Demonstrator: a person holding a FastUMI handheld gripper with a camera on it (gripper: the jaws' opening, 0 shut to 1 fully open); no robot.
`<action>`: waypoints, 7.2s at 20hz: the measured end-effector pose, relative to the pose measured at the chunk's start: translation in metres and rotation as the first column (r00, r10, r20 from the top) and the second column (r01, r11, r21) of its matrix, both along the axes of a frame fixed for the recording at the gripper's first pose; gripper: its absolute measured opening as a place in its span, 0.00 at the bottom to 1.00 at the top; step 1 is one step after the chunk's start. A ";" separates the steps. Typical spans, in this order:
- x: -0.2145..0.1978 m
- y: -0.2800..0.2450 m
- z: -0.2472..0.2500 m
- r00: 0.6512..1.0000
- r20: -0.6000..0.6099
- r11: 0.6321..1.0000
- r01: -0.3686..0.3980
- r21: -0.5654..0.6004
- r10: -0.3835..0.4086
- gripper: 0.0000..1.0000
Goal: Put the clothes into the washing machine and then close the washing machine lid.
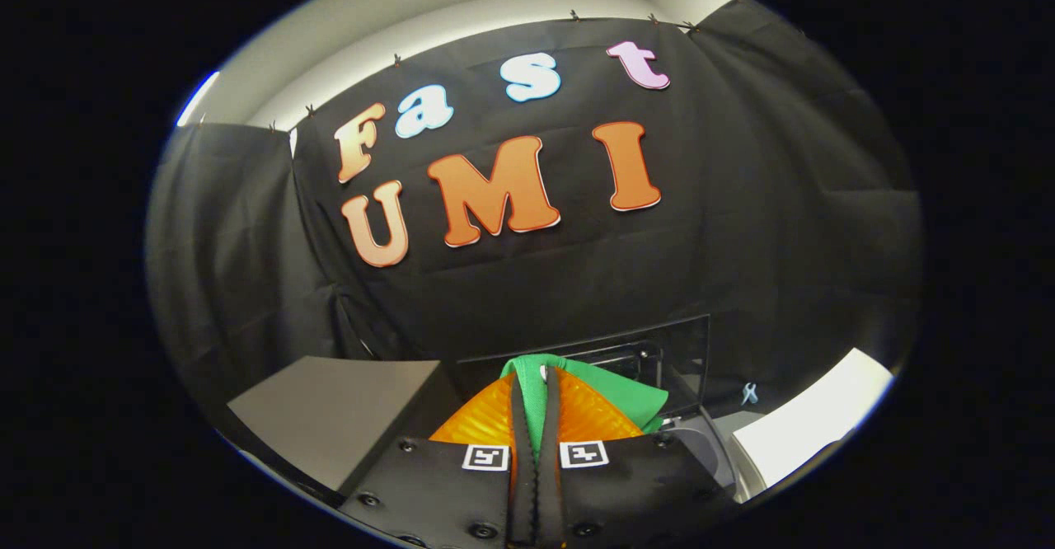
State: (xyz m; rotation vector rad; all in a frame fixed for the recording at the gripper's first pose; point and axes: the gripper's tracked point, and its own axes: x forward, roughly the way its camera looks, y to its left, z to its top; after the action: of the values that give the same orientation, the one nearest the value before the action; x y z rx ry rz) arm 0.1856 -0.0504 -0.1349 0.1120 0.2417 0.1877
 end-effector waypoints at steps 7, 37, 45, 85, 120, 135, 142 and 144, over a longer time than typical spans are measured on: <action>0.025 -0.003 -0.076 0.993 -0.119 0.992 -0.035 -0.118 0.021 0.09; 0.060 -0.069 -0.387 0.693 -0.715 0.990 -0.013 -0.141 -0.092 0.32; 0.049 -0.070 -0.380 0.703 -0.706 0.991 -0.016 -0.136 -0.086 1.00; 0.222 -0.034 -0.080 0.981 -0.190 0.988 0.021 -0.150 -0.050 0.97; 0.045 -0.049 -0.115 0.952 -0.287 0.984 0.054 -0.169 -0.102 0.97; 0.014 -0.033 -0.019 0.990 -0.093 0.981 0.087 -0.173 -0.104 0.97; -0.023 -0.049 0.062 0.985 0.034 0.980 0.172 -0.099 -0.170 0.97; -0.035 -0.061 0.084 0.983 0.072 0.979 0.176 -0.105 -0.169 0.97</action>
State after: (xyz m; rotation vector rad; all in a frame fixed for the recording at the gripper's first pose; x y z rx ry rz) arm 0.1505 -0.1112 -0.0513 0.0159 0.1788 0.0047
